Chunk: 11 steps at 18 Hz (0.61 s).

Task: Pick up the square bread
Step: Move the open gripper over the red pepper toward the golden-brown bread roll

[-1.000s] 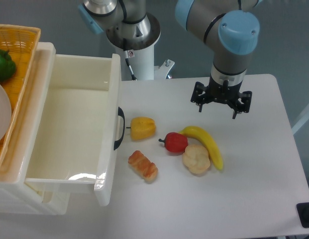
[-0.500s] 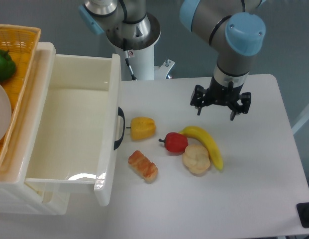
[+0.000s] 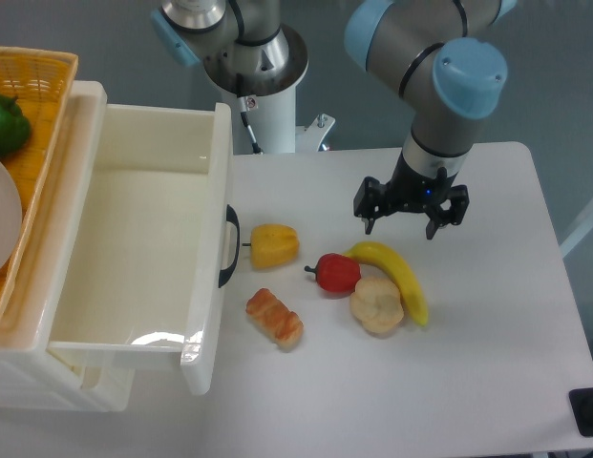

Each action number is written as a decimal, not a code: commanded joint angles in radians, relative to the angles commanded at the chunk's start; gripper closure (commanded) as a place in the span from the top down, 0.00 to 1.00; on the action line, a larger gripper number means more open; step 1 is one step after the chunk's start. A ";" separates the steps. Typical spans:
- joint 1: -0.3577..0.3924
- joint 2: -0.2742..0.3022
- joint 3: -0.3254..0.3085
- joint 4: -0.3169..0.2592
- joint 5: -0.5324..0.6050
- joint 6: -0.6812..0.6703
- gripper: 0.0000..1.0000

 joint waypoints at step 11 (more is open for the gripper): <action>-0.054 -0.075 0.011 0.014 0.012 -0.137 1.00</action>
